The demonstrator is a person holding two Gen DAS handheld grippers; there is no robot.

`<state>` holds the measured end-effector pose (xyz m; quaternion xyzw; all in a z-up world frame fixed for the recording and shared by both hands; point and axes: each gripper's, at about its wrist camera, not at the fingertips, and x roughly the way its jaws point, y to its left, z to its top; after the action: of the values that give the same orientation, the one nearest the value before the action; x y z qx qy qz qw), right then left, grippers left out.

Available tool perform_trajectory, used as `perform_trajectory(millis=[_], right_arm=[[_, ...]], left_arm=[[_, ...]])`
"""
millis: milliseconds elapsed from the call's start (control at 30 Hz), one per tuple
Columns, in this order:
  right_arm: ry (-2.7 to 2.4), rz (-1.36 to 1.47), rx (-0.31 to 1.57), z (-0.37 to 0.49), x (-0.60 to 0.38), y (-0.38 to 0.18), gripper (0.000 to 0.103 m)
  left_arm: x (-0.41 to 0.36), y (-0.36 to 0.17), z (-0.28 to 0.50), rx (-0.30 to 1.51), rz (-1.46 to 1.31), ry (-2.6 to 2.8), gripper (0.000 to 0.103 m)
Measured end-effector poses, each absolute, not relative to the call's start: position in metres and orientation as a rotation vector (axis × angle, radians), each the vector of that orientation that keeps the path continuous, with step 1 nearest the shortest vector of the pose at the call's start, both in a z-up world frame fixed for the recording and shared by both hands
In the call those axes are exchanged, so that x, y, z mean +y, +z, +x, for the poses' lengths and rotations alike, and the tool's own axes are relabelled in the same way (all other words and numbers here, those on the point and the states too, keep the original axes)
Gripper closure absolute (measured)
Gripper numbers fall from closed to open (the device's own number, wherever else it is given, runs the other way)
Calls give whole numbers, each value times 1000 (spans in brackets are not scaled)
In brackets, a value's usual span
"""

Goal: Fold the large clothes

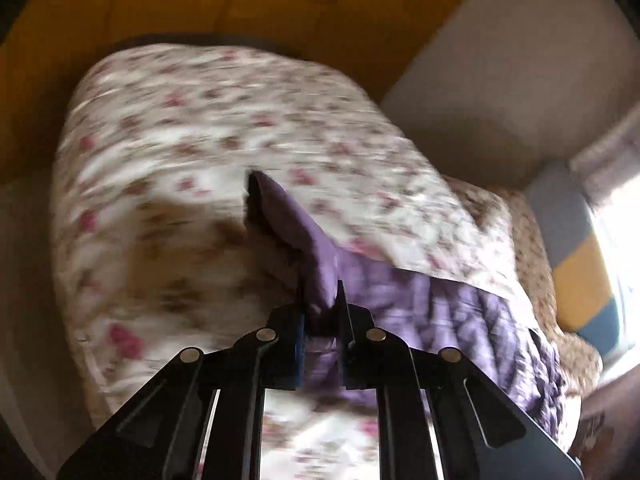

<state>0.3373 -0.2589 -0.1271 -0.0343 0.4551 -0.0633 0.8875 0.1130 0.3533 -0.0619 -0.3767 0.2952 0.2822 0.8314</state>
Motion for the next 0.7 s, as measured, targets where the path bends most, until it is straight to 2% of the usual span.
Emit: perform_trajectory(millis=[267, 700], right_arm=[[-130, -69, 946, 337, -259, -127, 2], [-132, -71, 946, 338, -259, -127, 2]], left_arm=[[263, -46, 194, 660, -707, 334, 96], [64, -52, 293, 809, -572, -168, 96]])
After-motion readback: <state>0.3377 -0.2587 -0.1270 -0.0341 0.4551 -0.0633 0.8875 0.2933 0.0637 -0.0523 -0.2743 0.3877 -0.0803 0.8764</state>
